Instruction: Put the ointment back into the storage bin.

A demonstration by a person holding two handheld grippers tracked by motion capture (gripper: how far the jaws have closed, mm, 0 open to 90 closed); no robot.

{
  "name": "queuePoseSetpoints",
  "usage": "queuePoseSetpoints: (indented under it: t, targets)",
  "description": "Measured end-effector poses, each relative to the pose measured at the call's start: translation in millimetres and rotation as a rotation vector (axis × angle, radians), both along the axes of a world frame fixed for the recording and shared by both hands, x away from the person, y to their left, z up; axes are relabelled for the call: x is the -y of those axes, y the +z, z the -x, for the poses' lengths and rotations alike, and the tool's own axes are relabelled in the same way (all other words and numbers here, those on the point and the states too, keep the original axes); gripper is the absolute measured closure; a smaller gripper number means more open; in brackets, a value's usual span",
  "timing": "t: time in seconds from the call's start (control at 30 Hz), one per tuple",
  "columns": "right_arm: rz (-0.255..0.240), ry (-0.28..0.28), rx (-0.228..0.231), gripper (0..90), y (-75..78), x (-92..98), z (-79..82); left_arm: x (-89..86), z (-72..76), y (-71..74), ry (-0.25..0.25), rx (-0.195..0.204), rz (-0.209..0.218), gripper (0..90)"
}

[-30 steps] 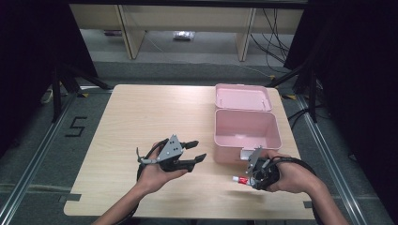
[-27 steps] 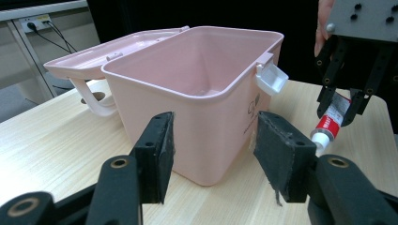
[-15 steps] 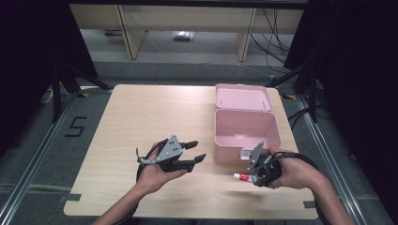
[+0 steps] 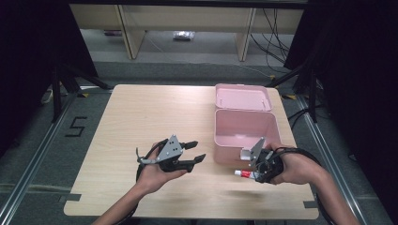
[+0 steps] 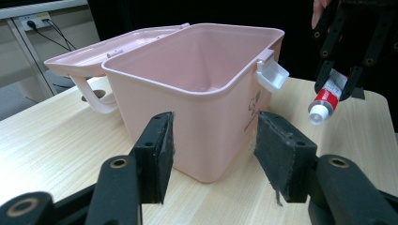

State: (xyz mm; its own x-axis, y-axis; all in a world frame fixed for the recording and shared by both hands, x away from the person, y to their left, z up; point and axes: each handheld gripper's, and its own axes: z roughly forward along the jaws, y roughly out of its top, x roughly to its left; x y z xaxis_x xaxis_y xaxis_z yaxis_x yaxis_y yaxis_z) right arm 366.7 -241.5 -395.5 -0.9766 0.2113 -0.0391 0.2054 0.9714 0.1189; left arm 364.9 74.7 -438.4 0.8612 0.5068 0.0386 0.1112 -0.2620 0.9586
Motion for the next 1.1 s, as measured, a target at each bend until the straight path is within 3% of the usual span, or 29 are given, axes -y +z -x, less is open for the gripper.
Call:
queuePoseSetpoints:
  t: [0.1,0.13,0.33,0.47,0.6,0.7,0.73,0.83,0.97,1.1]
  targets:
    - [-0.012,0.043,0.006,71.4,1.8,-0.1,-3.8,-0.4,0.2,0.1,0.001,0.000,-0.001,46.4]
    - [0.004,0.000,0.007,71.4,3.8,-0.2,-1.6,-0.5,0.3,0.1,0.002,0.000,0.000,46.3]
    - [0.003,0.005,0.020,71.4,10.0,-0.4,-3.3,-0.7,0.1,-0.7,-0.001,0.001,-0.003,46.2]
    - [-0.010,0.047,0.026,71.4,12.7,0.7,-7.9,-0.6,0.6,-1.1,0.002,-0.005,-0.001,46.0]
    - [0.007,-0.002,0.024,71.4,16.4,0.1,-5.4,-0.9,0.5,-1.2,0.002,-0.006,-0.003,46.0]
    - [0.006,0.011,0.024,71.4,18.1,0.6,-6.9,-0.9,0.6,-1.4,0.001,-0.006,-0.005,46.0]
    - [0.001,0.048,0.028,71.4,18.8,1.0,-10.2,-1.0,0.6,-1.4,0.001,-0.006,-0.006,46.0]
    - [0.008,0.009,0.028,71.4,22.1,1.8,-9.2,-1.2,0.7,-1.3,0.002,-0.006,-0.007,46.0]
    - [0.004,0.033,0.032,71.4,24.6,1.9,-12.1,-1.0,0.9,-1.3,0.001,-0.006,-0.007,46.0]
    - [0.011,0.022,0.037,71.4,28.8,2.3,-13.3,-1.1,0.8,-1.6,0.000,-0.006,-0.009,46.0]
